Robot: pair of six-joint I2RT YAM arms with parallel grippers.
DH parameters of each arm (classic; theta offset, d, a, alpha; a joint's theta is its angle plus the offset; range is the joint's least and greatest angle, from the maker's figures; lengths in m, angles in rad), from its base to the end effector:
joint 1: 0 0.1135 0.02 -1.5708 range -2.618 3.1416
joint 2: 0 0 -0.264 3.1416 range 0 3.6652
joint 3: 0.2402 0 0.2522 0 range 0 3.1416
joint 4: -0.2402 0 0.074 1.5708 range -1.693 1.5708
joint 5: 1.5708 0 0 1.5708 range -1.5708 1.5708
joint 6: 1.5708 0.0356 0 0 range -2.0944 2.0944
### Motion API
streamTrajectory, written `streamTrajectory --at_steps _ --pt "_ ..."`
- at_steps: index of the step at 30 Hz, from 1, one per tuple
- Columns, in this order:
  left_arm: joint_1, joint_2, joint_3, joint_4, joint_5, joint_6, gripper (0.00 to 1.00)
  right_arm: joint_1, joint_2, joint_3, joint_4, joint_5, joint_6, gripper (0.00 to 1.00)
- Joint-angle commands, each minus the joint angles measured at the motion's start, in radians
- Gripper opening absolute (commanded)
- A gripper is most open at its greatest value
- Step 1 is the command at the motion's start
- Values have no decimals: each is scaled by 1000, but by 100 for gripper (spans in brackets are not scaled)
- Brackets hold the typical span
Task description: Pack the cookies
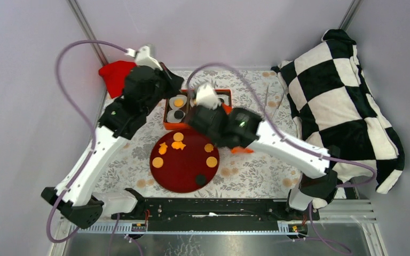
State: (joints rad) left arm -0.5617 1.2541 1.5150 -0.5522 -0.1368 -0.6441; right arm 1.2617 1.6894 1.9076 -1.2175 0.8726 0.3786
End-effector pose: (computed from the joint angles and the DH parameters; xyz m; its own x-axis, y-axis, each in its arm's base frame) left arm 0.2257 -0.1363 0.4541 -0.4448 -0.4229 -0.7895 0.1876 0.8179 -0.5439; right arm 0.1263 0.3059 0.4058 -0.4175 -0.5263 -0.7407 -0.3573 0.8446 -0.3987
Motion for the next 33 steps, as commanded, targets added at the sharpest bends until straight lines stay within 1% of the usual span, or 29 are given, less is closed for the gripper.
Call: streamTrajectory --at_steps 1,3,5,7,8,9,12,15,17,20,22,25,30,33 --pt "6 -13 58 25 -347 67 0 -163 -89 271 223 -252 -152 0" --pt "8 -4 64 28 -422 78 0 -216 -91 335 300 -325 -168 0" --pt "9 -11 46 52 -464 87 0 -280 -82 381 340 -424 -153 0" --pt "9 -36 -9 113 -484 103 0 -360 -94 347 413 -557 -95 0" --pt "11 -51 -36 143 -495 106 0 -413 -111 291 471 -653 -62 0" --pt "13 -63 -58 167 -504 105 0 -455 -154 203 565 -752 -6 0" --pt "20 -83 -103 214 -496 110 0 -570 -254 -117 919 -1006 150 0" --pt "22 -74 -123 234 -489 132 0 -719 -255 -326 1233 -1272 352 0" --pt "23 -63 -138 247 -500 148 0 -790 -219 -429 1453 -1401 476 0" --pt "30 -43 -154 259 -516 160 0 -851 -140 -537 1748 -1493 632 0" --pt "36 -34 -165 270 -523 162 0 -874 -64 -551 1879 -1533 719 0" --pt "52 -27 -196 305 -526 164 0 -888 54 -536 2020 -1537 802 0" --pt "77 -13 -247 341 -505 155 0 -895 247 -477 2146 -1515 898 0" --pt "85 0 -266 353 -500 163 0 -895 322 -468 2164 -1508 927 0"
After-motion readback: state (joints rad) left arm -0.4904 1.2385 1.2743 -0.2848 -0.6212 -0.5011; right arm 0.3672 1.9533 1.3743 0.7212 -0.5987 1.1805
